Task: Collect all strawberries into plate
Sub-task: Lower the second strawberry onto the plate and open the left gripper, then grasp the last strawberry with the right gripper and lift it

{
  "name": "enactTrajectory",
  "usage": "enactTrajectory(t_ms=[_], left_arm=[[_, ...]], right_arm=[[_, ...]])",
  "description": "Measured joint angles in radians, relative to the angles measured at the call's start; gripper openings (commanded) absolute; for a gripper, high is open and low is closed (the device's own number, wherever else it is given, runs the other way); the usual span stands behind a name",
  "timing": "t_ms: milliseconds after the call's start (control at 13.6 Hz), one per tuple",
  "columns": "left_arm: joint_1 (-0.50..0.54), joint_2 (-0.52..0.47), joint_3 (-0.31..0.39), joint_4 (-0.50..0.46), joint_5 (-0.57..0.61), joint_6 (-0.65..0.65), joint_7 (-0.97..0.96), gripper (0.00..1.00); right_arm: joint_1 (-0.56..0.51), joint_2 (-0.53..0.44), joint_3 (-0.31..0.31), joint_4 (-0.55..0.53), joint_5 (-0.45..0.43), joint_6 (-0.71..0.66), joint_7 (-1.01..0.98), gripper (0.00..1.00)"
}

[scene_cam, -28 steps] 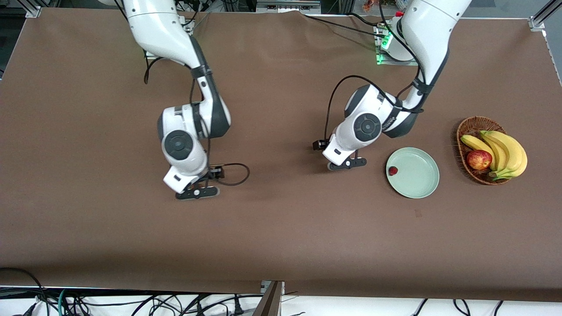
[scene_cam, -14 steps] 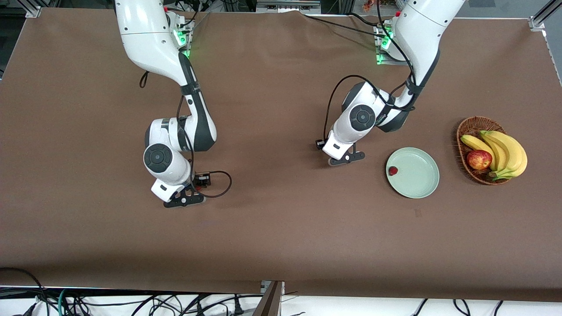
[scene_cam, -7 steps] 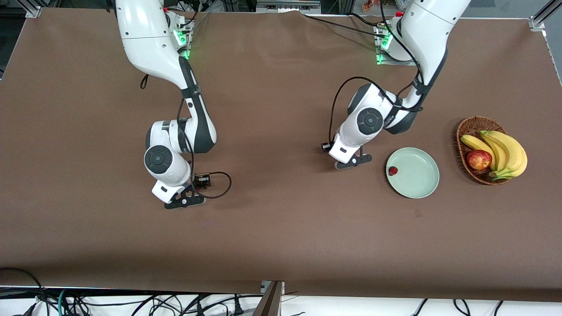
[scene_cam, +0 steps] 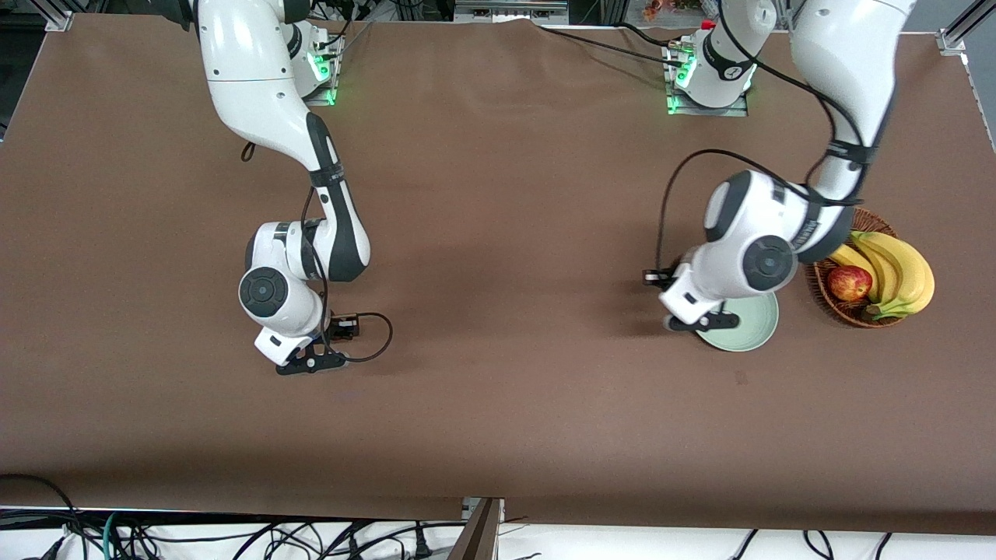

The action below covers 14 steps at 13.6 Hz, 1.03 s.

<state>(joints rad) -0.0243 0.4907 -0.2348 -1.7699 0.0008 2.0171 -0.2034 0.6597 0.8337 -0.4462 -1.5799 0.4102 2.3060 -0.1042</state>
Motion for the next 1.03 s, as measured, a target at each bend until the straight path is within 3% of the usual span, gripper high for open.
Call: enactTrajectory(t_ms=[221, 295, 516, 737, 1032], left_arm=[[0.06, 0.004, 0.002, 0.001, 0.177, -0.005, 0.275, 0.13], [0.07, 0.006, 0.003, 0.001, 0.222, -0.007, 0.338, 0.27], [0.088, 0.016, 0.006, 0.0, 0.255, -0.009, 0.456, 1.0], [0.094, 0.029, 0.006, 0.0, 0.256, -0.008, 0.475, 1.0], [0.093, 0.03, 0.004, 0.001, 0.256, -0.008, 0.476, 1.0]], right_arm=[[0.0, -0.004, 0.008, 0.0, 0.006, -0.002, 0.0, 0.23], [0.0, -0.004, 0.008, 0.0, 0.007, -0.002, 0.0, 0.22], [0.0, -0.005, 0.013, 0.002, 0.012, -0.002, 0.017, 0.22], [0.014, -0.006, 0.075, 0.044, 0.02, -0.002, 0.176, 0.22], [0.125, -0.006, 0.139, 0.125, 0.02, -0.002, 0.523, 0.22]])
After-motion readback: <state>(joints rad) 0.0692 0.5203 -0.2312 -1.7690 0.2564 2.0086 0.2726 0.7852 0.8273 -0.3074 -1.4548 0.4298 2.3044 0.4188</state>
